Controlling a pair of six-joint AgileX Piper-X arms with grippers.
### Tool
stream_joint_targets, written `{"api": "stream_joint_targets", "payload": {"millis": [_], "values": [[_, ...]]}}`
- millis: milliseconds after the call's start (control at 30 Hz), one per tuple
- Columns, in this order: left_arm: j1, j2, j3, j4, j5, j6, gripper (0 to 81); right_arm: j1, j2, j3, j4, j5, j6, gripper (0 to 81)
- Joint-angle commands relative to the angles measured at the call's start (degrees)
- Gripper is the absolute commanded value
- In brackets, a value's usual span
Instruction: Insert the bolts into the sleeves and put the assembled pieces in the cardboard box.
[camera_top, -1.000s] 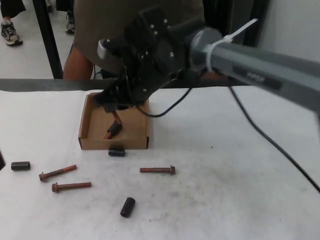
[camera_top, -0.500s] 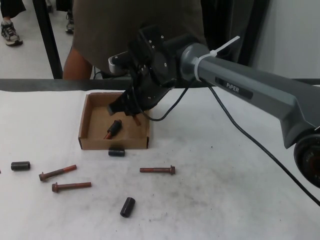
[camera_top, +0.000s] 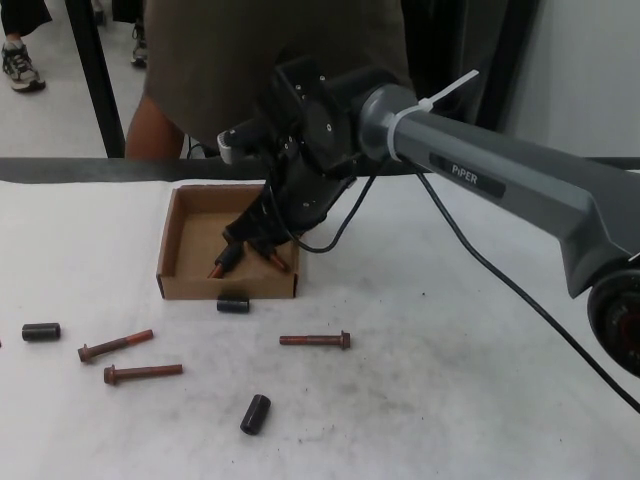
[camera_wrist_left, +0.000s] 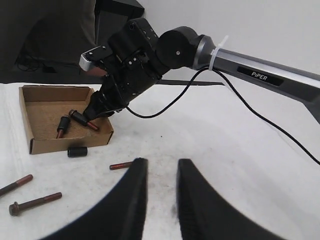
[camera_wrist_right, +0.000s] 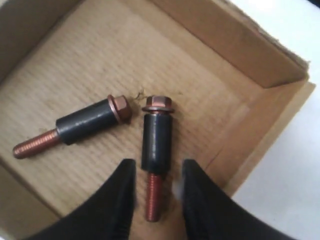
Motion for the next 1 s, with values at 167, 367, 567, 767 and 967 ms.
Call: {"api": "stream_joint_targets", "payload": {"millis": [167,367,567,767,967], "values": [[0.11,-0.49,-0.61,-0.17,-0.71,0.43,20.3,1.08,-8.43,-0.70,3.77,-0.45,0.04,31.2],[0.11,-0.49,-0.61,-0.17,-0.71,0.43,20.3,2.03,-14.86,-0.44,17.41,-0.33,-0.18,31.2],[0.11,-0.49,-0.61,-0.17,-0.71,0.43,20.3,2.08,-22.03,6.39,24.14,-0.33,-1.95,31.2],[0.11,-0.49,-0.61,-0.17,-0.95,0.43,20.3,2.17,-35.07,22.57,21.02,-0.33,-2.17,31.2],[0.11,-0.49,-0.61,-0.17,-0.96,0.32,20.3,3.55,-50.44,40.32,16.15,-0.33,0.65,31.2]]}}
